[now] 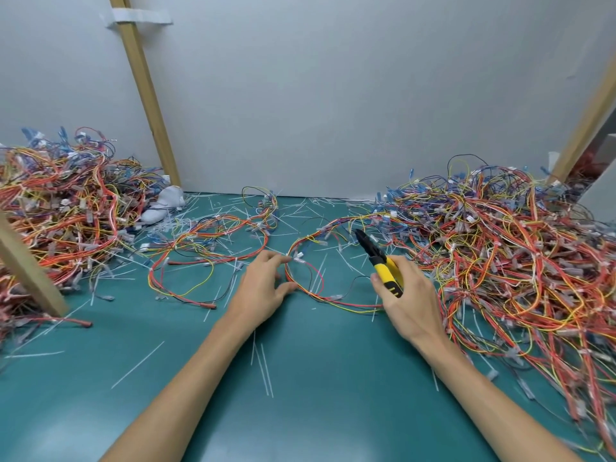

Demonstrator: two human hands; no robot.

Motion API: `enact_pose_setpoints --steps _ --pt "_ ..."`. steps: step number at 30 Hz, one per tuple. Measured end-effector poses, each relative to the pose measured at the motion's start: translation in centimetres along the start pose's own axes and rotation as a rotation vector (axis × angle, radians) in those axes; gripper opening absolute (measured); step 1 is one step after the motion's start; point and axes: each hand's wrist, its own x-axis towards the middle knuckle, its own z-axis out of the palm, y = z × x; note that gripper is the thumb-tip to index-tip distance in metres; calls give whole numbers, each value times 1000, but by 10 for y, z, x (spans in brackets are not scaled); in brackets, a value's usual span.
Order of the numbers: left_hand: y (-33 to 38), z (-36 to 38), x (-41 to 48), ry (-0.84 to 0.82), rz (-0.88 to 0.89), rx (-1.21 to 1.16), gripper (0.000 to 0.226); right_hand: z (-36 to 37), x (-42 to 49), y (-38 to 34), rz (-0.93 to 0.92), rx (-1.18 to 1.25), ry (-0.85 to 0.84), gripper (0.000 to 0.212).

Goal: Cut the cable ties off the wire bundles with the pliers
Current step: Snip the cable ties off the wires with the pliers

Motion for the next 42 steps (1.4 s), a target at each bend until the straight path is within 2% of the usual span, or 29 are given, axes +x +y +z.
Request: enact_pose_setpoints --steps 3,10,14,16,22,25,28,35,38,42 --pt "-3 0 -3 12 80 -28 48 0 0 -2 -15 5 -9 23" --pt "3 1 0 122 289 -86 29 -1 0 -5 -24 1 -34 27" --pt "5 7 -1 87 321 -58 44 -1 0 -5 -23 1 -32 28" --pt "5 9 0 55 328 -14 44 0 1 -5 -26 1 -41 28" --pt "4 6 -2 51 272 -67 16 1 3 -3 -19 15 -65 31" --pt "4 3 -2 -31 248 -117 8 1 3 -3 -25 15 -75 29" --pt "4 1 -2 -86 238 -154 13 1 2 -3 -32 13 -78 28" --pt "7 5 -4 -60 290 8 35 1 2 -6 -43 10 -90 25" --pt "5 9 -6 -57 239 -2 31 0 2 -8 -41 0 -108 26" --pt "4 9 -5 -14 222 -140 30 -3 1 -10 -55 -71 -129 34"
